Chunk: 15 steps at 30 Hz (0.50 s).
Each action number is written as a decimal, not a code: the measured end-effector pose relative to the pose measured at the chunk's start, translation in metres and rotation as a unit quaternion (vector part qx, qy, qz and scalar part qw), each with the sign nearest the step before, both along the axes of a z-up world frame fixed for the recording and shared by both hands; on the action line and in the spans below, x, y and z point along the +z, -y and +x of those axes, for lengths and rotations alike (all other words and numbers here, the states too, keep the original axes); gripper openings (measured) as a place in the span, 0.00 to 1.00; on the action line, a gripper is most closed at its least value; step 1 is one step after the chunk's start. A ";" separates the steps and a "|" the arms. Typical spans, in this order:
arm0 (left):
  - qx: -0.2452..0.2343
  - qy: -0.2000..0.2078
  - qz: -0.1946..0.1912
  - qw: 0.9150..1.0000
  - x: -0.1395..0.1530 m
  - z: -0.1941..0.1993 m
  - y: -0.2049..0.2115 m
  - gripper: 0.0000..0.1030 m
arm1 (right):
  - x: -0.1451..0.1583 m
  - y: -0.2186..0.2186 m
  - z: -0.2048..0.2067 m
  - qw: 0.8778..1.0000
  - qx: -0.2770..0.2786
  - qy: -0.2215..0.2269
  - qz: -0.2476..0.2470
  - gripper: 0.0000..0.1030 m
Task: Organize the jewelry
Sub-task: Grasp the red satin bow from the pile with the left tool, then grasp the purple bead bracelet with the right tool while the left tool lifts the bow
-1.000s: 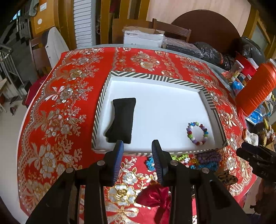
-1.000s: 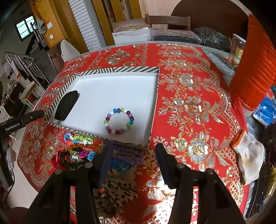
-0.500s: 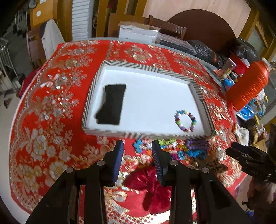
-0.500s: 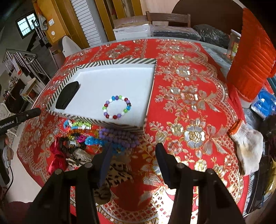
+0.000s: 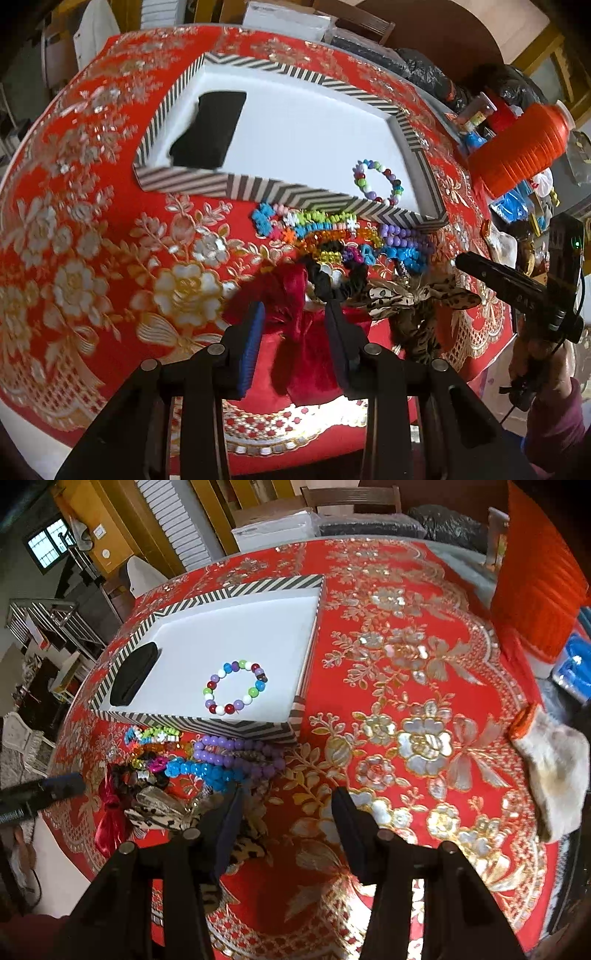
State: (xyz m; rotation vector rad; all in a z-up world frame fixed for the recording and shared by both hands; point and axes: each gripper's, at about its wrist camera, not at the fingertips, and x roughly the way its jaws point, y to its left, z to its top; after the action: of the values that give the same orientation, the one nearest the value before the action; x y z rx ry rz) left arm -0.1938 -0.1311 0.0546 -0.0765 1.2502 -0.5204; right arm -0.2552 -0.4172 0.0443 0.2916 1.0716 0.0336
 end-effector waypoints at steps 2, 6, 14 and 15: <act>0.001 -0.005 0.000 1.000 -0.004 -0.001 0.002 0.20 | -0.003 -0.003 0.007 1.000 0.007 -0.001 -0.003 0.40; 0.000 -0.015 0.003 1.000 -0.013 -0.001 0.008 0.20 | -0.011 0.006 0.017 1.000 -0.011 -0.007 0.024 0.33; -0.002 -0.028 0.015 0.999 -0.028 0.001 0.016 0.20 | -0.028 0.006 0.035 0.999 -0.005 -0.024 0.039 0.26; -0.002 -0.029 0.017 0.999 -0.029 0.002 0.016 0.20 | -0.029 0.004 0.037 0.999 -0.002 -0.025 0.038 0.26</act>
State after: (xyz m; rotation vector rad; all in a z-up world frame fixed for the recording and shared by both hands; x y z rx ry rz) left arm -0.1916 -0.1474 0.0260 -0.0612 1.3151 -0.5029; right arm -0.2186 -0.4212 0.0150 0.3639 1.1217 0.0638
